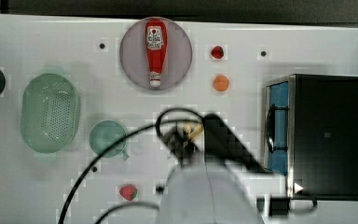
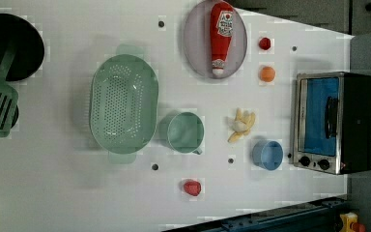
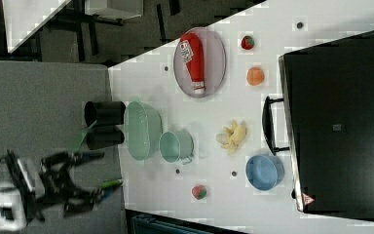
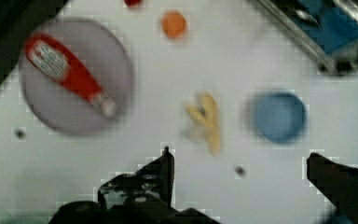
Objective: Pick Banana and place it in mug.
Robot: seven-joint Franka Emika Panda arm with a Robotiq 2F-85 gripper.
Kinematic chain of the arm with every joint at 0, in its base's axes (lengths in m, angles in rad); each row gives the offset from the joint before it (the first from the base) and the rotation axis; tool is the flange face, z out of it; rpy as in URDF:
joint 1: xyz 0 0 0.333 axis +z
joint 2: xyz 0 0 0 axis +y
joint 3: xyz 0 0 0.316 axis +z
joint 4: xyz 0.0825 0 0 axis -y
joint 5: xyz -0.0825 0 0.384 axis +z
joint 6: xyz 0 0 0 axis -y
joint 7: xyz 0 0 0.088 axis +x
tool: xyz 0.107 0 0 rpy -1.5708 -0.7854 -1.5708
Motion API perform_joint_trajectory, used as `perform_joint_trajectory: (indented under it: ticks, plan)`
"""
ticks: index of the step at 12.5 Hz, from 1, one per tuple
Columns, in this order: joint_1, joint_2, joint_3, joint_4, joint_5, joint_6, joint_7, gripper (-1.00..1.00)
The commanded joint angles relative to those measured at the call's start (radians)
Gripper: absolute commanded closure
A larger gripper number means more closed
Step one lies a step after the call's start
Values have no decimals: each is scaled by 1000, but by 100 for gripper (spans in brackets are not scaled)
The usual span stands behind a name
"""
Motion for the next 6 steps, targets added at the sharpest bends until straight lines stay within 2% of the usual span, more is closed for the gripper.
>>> perform_joint_trajectory:
  ticks: [1, 6]
  plan:
    - [-6, 153, -21, -192, 15, 172, -13, -100]
    - [-6, 314, -29, -365, 15, 549, -13, -100]
